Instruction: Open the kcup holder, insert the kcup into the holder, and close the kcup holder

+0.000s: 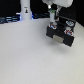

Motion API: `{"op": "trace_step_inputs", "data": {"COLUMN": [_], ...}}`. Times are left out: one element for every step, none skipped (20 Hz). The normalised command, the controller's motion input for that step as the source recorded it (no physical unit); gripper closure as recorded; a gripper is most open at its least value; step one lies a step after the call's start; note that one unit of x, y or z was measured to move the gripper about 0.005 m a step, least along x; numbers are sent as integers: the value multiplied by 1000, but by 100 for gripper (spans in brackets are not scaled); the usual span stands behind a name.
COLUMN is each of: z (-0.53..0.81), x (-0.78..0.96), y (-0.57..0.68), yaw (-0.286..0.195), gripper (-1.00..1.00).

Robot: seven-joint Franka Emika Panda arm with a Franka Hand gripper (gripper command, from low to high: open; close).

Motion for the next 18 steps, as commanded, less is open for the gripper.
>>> {"op": "trace_step_inputs", "data": {"z": [-82,-88,-103,23,-97,-79,93,-85,37,146,240,320,380,426,437,411,363,320], "x": [163,210,227,408,215,395,526,263,40,160,229,297,311,314,326,297,289,303], "y": [92,39,48,123,153,215,314,42,0,46,120,137,186,234,260,263,271,260], "yaw": [18,10,1,-22,-1,-1,-17,-4,0,0,0,-7,-20,-19,-16,-3,0,0], "gripper": [100,100,100,100,100,100,100,100,100,100,100,100,100,100,100,100,100,100]}}
